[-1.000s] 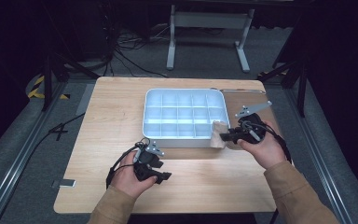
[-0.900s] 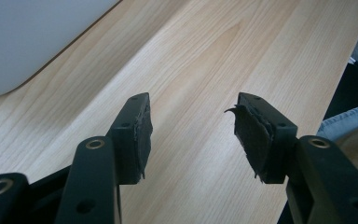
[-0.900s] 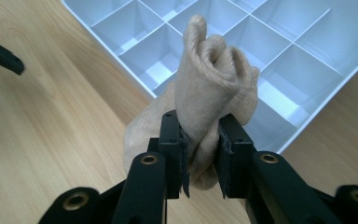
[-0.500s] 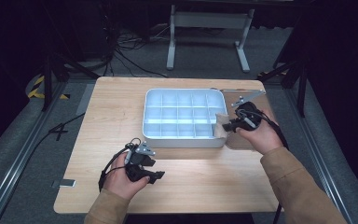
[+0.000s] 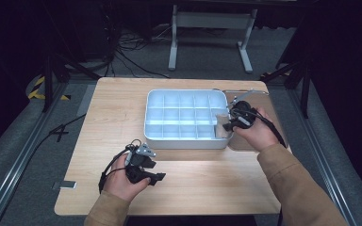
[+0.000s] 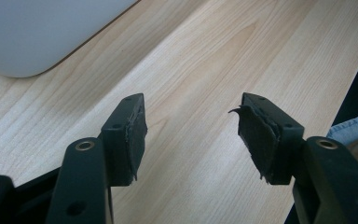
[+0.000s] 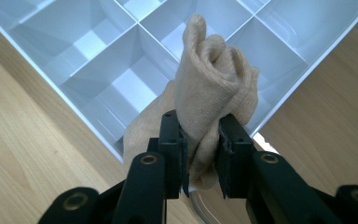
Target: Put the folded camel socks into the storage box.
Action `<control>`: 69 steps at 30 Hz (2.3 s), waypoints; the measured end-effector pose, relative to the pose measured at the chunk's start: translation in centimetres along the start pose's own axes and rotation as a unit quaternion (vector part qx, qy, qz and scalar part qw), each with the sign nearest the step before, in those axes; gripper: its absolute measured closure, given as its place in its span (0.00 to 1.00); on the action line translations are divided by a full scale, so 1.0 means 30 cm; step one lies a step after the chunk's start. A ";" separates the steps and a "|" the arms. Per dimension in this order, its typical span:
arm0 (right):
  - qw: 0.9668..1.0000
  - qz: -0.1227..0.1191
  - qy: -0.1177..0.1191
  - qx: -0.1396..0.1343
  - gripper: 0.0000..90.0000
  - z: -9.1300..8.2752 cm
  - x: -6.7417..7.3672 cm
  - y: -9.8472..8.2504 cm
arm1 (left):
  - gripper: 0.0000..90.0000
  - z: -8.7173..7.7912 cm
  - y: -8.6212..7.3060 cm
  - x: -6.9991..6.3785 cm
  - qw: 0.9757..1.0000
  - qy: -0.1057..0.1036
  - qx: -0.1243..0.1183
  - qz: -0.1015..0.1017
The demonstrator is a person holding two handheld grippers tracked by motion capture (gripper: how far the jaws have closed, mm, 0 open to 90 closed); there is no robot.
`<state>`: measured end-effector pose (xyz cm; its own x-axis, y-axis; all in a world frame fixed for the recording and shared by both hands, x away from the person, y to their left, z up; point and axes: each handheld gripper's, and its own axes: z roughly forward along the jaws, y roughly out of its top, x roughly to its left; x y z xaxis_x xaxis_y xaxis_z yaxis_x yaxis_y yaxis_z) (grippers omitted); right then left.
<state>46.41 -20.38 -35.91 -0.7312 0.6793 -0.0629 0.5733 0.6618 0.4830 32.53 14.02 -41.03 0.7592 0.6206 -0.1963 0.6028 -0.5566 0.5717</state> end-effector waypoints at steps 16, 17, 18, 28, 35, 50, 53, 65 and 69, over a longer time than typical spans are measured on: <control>0.996 -0.019 -0.013 0.081 0.83 0.124 0.032 0.014 | 0.47 0.005 0.003 0.003 1.000 -0.002 0.005 0.002; 0.996 -0.021 -0.013 0.085 0.83 0.130 0.034 0.014 | 0.47 0.005 0.003 0.002 1.000 -0.001 0.006 0.000; 0.995 -0.022 -0.013 0.091 0.83 0.137 0.037 0.016 | 0.47 0.006 0.003 0.002 1.000 -0.001 0.006 0.002; 0.990 -0.025 -0.013 0.137 0.83 0.209 0.045 0.026 | 0.47 0.008 0.003 0.002 1.000 -0.003 0.006 0.000; 0.989 -0.024 -0.008 0.145 0.83 0.231 0.041 0.028 | 0.47 0.010 0.004 0.002 1.000 -0.005 0.008 -0.002; 0.991 -0.012 0.016 0.134 0.72 0.216 0.025 0.022 | 0.47 0.009 0.004 0.002 1.000 -0.004 0.010 -0.001; 0.992 -0.009 0.009 0.124 0.68 0.197 0.029 0.024 | 0.47 0.009 0.003 0.002 1.000 -0.004 0.008 0.000; 0.999 -0.008 0.006 0.031 0.61 0.030 0.016 0.018 | 0.47 -0.006 -0.009 0.003 1.000 -0.001 0.004 -0.003; 1.000 -0.011 0.008 0.004 0.61 -0.006 0.019 0.009 | 0.47 -0.010 -0.010 0.003 1.000 -0.001 0.001 -0.005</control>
<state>46.08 -19.87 -35.65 -0.7498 0.6590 -0.0588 0.5596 0.6791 0.4751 32.35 14.41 -40.96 0.7540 0.6248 -0.2028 0.6103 -0.5520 0.5682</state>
